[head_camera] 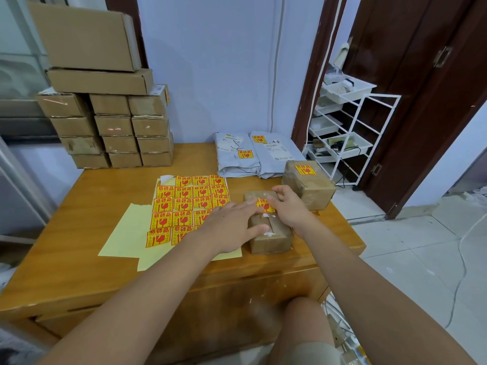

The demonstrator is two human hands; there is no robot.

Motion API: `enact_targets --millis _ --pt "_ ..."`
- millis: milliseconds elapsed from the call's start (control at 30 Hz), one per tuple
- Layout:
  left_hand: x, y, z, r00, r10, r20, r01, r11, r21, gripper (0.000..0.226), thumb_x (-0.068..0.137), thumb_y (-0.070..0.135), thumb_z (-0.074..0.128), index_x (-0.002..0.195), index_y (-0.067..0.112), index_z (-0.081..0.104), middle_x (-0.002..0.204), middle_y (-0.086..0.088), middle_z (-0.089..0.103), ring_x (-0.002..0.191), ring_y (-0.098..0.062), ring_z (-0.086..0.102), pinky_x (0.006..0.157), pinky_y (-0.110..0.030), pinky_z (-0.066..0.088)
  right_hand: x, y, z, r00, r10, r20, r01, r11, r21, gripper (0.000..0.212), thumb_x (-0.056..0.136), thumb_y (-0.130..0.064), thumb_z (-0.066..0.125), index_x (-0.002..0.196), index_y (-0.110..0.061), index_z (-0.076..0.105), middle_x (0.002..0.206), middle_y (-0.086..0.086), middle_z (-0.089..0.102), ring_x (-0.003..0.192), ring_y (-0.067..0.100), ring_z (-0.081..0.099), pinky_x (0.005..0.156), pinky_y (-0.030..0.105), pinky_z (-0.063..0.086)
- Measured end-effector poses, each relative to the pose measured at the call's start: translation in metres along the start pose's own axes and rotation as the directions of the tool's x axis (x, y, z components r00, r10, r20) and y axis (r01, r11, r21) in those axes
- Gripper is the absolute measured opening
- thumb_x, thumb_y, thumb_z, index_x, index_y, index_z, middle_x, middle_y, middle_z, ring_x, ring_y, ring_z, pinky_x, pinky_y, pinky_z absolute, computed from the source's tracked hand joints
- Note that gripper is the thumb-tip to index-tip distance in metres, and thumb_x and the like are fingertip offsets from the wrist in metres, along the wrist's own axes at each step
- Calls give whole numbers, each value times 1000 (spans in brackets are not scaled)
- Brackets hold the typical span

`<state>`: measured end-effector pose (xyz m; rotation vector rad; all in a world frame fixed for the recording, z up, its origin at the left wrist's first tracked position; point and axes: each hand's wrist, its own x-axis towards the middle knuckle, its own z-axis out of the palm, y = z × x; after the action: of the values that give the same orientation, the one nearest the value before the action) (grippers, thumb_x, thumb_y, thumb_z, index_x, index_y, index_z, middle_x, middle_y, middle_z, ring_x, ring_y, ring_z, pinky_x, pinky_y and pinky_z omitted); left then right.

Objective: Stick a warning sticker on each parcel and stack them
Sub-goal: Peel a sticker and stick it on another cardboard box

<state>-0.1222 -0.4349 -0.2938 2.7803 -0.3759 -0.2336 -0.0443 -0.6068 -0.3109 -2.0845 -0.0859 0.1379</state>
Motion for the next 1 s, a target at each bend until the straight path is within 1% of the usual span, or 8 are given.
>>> enact_targets --millis 67,200,367,500,567,633,867,1000 --pt "0 0 0 1000 3 -9 -3 1000 0 62 101 67 40 157 42 32 170 17 11 153 -25 21 121 -54 21 -2 -1 -1 1000 -12 16 12 1000 -9 48 105 -31 53 148 -16 41 150 5 48 134 16 45 105 30 39" --pt "-1 0 1 1000 7 -15 -6 1000 16 62 101 67 38 157 40 33 170 16 12 151 -25 24 120 -53 24 -3 4 -5 996 -34 88 38 998 -41 69 99 -41 62 156 -16 31 160 4 35 147 20 34 118 39 34" --pt "-1 2 1 1000 5 -14 -5 1000 2 62 101 66 38 157 40 31 170 16 11 153 -26 21 120 -52 21 -7 12 -3 995 -19 101 22 1000 -21 63 105 -31 54 160 -22 25 164 0 29 149 20 29 122 43 28" --pt "-2 2 3 1000 2 -20 -3 1000 -18 62 101 66 39 158 41 31 170 17 10 155 -28 18 121 -53 19 -8 7 -9 986 66 155 -96 977 192 58 105 -19 52 159 -22 30 162 0 35 140 19 42 115 38 39" --pt "-3 2 4 1000 3 -29 -3 1000 -27 63 102 65 39 158 40 30 170 16 9 155 -28 17 122 -52 18 -8 5 -10 987 71 147 -103 969 223 58 104 -26 54 158 -21 32 161 1 37 139 19 43 115 39 40" --pt "-3 0 6 999 8 -44 -10 999 -41 63 102 65 39 158 39 30 171 16 9 156 -29 15 122 -53 18 -9 7 -7 993 28 113 -42 992 122 67 100 -40 60 158 -22 31 162 0 34 145 19 37 119 42 35" --pt "-3 -4 20 990 -4 -143 -24 981 -192 76 100 63 47 160 29 15 165 -3 26 148 -27 28 119 -46 30 -12 12 3 998 -19 52 14 996 91 73 98 -31 66 159 -22 27 161 0 36 145 19 38 118 42 37" --pt "14 -12 11 971 -99 -219 11 929 -370 84 93 64 61 157 23 26 165 0 25 149 -22 28 121 -44 28 -14 10 3 999 -7 38 5 997 72 72 99 -31 65 159 -22 27 158 0 41 140 19 44 115 41 40"
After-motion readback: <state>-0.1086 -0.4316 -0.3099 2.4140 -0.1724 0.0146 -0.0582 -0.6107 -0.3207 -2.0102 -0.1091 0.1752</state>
